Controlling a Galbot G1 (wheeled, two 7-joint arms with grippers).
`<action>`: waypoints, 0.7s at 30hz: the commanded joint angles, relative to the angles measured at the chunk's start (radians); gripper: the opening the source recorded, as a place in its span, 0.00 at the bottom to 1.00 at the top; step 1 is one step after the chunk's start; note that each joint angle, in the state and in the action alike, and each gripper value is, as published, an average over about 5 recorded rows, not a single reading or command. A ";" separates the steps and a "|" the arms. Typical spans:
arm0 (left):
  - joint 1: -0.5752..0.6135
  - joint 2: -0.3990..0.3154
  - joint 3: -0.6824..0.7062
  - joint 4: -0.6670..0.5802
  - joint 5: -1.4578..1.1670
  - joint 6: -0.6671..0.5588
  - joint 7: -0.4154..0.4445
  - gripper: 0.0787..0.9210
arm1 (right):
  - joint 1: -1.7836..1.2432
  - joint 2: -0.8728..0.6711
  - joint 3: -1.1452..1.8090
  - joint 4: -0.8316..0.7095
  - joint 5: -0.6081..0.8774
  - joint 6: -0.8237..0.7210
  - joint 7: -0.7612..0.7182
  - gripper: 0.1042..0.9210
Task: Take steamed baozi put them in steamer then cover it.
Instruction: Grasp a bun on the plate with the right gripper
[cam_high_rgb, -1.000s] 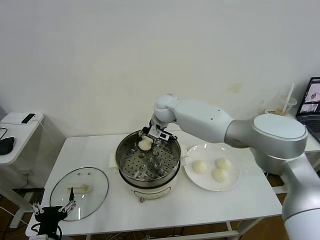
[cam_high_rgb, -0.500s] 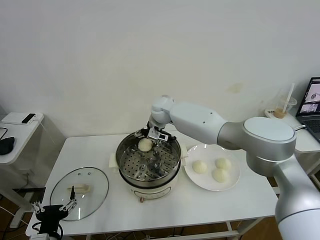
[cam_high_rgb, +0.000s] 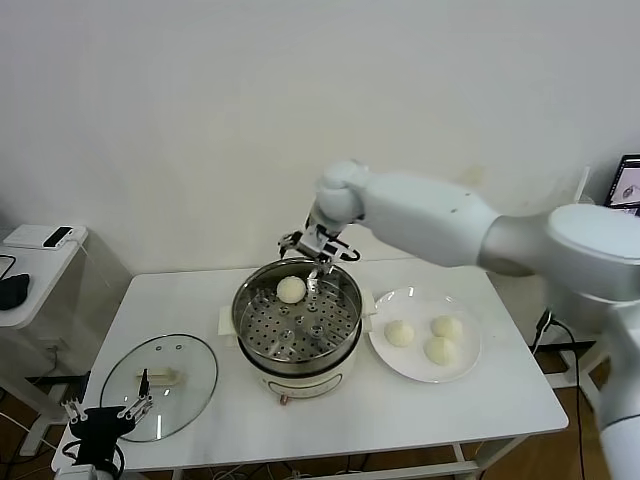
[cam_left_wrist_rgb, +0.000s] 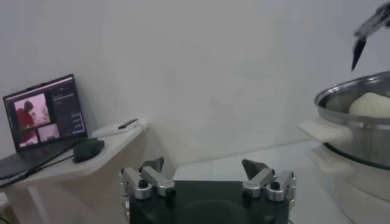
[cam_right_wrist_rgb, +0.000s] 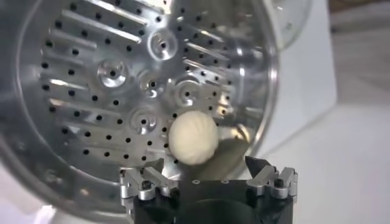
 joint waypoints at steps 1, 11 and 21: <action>-0.001 0.003 0.003 -0.003 0.000 0.002 0.002 0.88 | 0.071 -0.329 0.022 0.289 0.187 -0.353 -0.067 0.88; -0.024 0.026 0.013 0.001 0.000 0.014 0.004 0.88 | -0.042 -0.624 0.095 0.398 0.129 -0.462 -0.067 0.88; -0.031 0.041 -0.002 0.016 -0.004 0.022 0.005 0.88 | -0.305 -0.607 0.242 0.292 0.001 -0.462 -0.059 0.88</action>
